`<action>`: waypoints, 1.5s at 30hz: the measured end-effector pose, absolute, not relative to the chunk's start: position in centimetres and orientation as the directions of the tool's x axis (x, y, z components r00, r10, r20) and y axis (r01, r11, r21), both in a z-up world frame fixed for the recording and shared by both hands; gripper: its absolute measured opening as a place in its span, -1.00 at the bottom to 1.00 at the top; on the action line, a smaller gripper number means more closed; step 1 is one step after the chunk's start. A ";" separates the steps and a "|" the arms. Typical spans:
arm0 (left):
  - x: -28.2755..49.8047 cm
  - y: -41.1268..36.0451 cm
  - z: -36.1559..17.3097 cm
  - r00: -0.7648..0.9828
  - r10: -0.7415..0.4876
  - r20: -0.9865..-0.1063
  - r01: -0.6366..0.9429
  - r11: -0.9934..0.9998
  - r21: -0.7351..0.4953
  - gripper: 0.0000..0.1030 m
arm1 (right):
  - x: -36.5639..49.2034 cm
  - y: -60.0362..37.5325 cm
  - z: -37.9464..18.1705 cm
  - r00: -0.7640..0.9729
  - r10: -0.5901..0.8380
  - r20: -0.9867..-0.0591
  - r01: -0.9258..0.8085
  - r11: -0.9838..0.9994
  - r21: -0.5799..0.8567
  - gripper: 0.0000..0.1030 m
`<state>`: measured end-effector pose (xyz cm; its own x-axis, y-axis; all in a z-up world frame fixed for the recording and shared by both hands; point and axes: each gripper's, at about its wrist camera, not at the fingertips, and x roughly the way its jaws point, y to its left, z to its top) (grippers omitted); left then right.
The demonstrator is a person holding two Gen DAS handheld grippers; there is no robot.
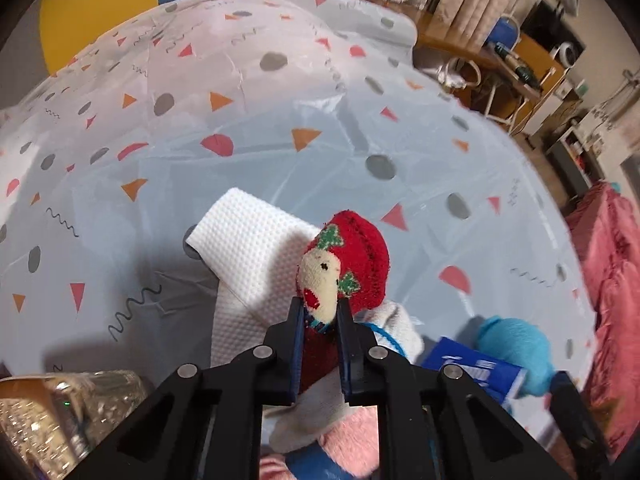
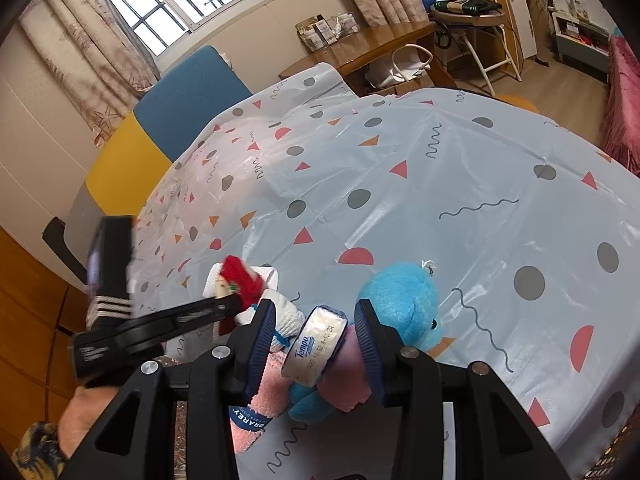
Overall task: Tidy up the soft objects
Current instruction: 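Grasp the red Santa ornament with the left gripper and lift it, then carry the red Santa into the gold tray with left gripper while right gripper grasps the white waffle cloth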
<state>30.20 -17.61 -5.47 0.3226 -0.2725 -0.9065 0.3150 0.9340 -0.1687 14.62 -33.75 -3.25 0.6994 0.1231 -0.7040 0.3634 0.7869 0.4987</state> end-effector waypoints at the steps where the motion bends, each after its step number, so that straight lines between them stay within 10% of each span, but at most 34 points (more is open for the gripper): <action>1: 30.1 -17.2 -5.0 0.328 -0.279 -0.903 0.316 0.933 -0.173 -0.72 | 14.6 -33.8 -3.3 0.698 0.119 -0.706 0.367 0.787 0.496 -0.20; 29: 21.6 9.2 11.9 0.674 -0.181 -0.716 0.011 0.972 -0.236 -0.71 | 15.1 -32.4 -3.9 0.661 0.109 -0.742 0.348 0.832 0.433 -0.20; 45: 10.5 28.9 -0.3 0.577 -0.013 -0.817 -0.348 0.901 -0.260 -0.71 | 15.2 -31.7 -3.7 0.657 0.067 -0.751 0.346 0.858 0.380 -0.20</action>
